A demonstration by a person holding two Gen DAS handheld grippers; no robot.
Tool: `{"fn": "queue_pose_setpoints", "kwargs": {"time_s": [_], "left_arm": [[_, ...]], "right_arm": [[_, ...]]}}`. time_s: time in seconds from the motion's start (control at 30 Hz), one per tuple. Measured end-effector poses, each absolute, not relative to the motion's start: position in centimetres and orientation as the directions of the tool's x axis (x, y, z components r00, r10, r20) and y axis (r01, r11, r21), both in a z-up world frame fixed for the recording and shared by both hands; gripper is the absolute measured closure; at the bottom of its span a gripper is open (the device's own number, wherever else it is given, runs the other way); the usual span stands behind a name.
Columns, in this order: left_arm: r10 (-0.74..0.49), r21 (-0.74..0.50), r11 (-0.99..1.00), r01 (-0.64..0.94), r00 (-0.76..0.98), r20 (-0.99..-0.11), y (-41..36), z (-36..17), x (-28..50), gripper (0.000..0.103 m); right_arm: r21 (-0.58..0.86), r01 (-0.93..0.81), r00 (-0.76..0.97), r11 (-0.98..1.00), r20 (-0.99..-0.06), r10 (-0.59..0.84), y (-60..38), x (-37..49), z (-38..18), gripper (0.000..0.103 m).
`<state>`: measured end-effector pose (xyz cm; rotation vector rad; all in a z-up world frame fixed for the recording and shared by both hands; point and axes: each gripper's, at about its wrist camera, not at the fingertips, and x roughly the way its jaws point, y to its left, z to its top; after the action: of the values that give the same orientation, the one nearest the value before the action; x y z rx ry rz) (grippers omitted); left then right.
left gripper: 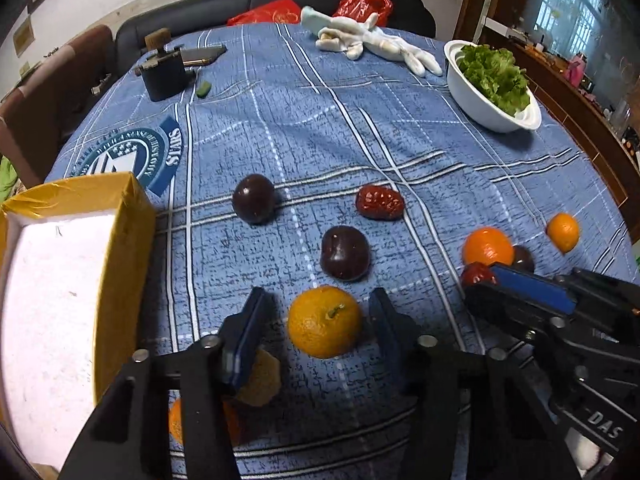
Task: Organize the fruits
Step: 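Grasp a mandarin with left tool while right tool grasps a red date, then carry mandarin and red date into the yellow tray and open both tools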
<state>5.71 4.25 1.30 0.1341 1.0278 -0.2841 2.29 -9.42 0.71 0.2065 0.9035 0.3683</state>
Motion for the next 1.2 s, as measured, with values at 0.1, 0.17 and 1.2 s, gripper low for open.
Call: {"fn": "queue_pose_setpoints", "kwargs": {"time_s": [0.1,0.17,1.2], "left_arm": [[-0.168,-0.011,0.953,0.302,0.497,-0.851,4.2,1.5,5.3,0.072],[-0.177,-0.023,0.956,0.292,0.512,-0.840,4.5,1.9,5.0,0.072],[0.003,-0.210,0.941,-0.264,0.629,-0.778,31.4,5.9,-3.7,0.071]], "right_arm": [[0.321,-0.233,0.560,0.918,-0.727,0.396,-9.1,2.3,0.6,0.081],[0.319,-0.232,0.556,0.919,-0.732,0.395,-9.1,2.4,0.4,0.081],[0.417,-0.523,0.349,0.744,-0.691,0.633,6.6,-0.4,5.1,0.081]]}}
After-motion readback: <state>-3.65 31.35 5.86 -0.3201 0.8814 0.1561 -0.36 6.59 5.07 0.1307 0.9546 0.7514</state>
